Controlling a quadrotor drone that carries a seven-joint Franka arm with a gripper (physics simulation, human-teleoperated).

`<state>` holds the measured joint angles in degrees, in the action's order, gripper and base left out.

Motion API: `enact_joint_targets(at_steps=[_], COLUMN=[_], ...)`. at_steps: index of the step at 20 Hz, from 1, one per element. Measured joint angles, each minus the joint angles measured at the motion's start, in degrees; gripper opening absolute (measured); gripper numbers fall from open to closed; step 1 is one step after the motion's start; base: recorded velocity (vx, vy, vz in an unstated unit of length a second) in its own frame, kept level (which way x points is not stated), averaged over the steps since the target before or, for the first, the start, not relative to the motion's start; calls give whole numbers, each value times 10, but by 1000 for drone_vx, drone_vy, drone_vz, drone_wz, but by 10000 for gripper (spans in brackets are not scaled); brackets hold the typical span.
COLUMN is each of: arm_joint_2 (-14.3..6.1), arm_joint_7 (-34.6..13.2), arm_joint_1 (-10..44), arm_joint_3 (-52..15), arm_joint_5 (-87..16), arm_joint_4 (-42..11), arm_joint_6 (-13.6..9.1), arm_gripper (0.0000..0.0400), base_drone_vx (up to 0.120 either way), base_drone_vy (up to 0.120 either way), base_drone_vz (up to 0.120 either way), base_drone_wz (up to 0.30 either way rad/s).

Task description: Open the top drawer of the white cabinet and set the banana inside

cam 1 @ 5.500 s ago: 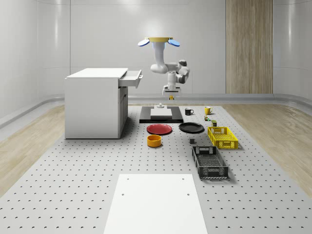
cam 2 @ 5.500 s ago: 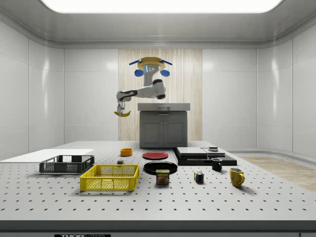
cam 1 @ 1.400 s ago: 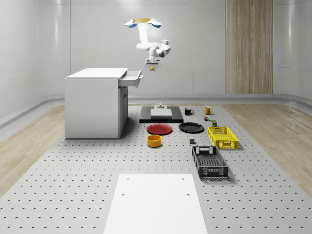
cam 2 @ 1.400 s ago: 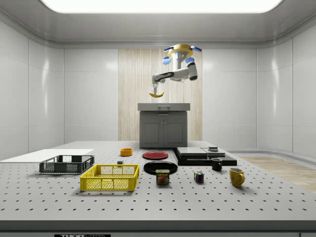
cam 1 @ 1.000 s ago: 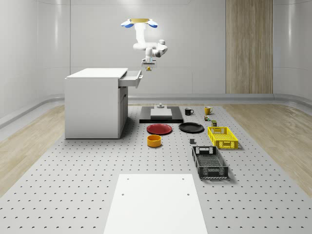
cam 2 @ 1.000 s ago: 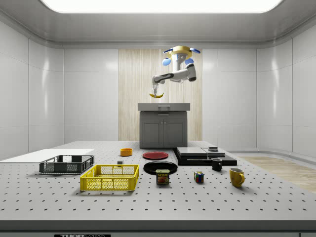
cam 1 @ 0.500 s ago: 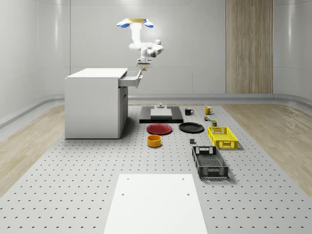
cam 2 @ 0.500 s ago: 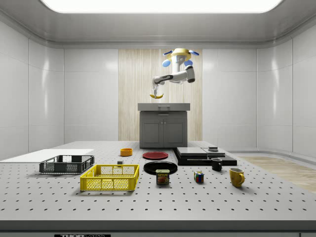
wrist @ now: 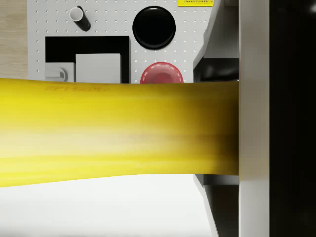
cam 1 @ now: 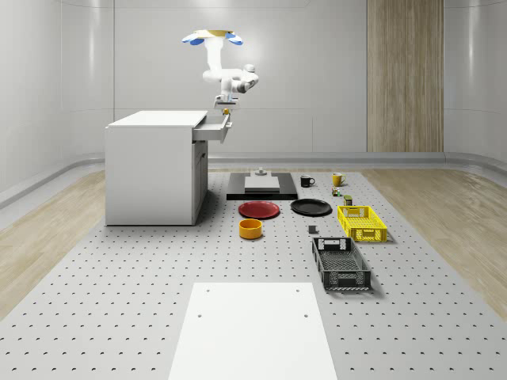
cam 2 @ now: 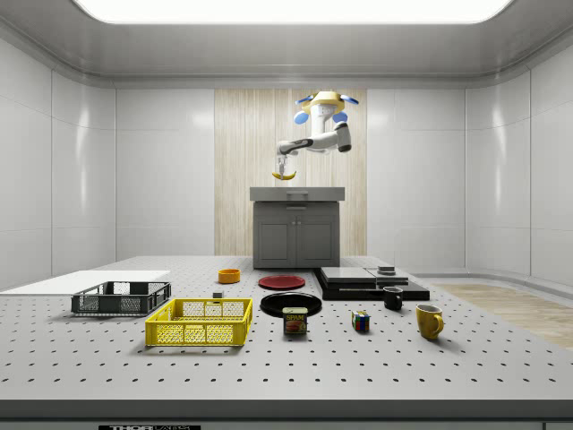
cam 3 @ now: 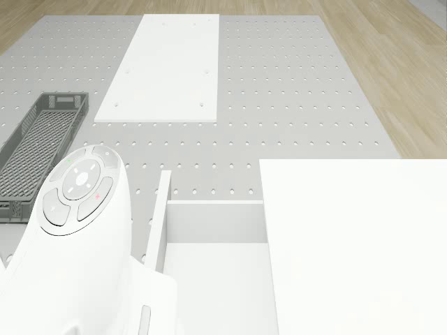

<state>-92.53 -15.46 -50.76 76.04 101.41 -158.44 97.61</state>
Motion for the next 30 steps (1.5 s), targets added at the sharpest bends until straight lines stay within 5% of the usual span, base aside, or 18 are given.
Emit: enact_joint_targets(at_steps=[19,30], arm_joint_2=[0,2], arm_joint_7=[0,2], arm_joint_1=[0,-11], arm_joint_3=[0,-46], arm_joint_5=[0,42], arm_joint_4=[0,13], arm_joint_6=[0,18], arm_gripper=[192,192], base_drone_vx=[0,0], base_drone_vy=[-107,-4], base_drone_vz=[0,0], base_drone_wz=[0,0])
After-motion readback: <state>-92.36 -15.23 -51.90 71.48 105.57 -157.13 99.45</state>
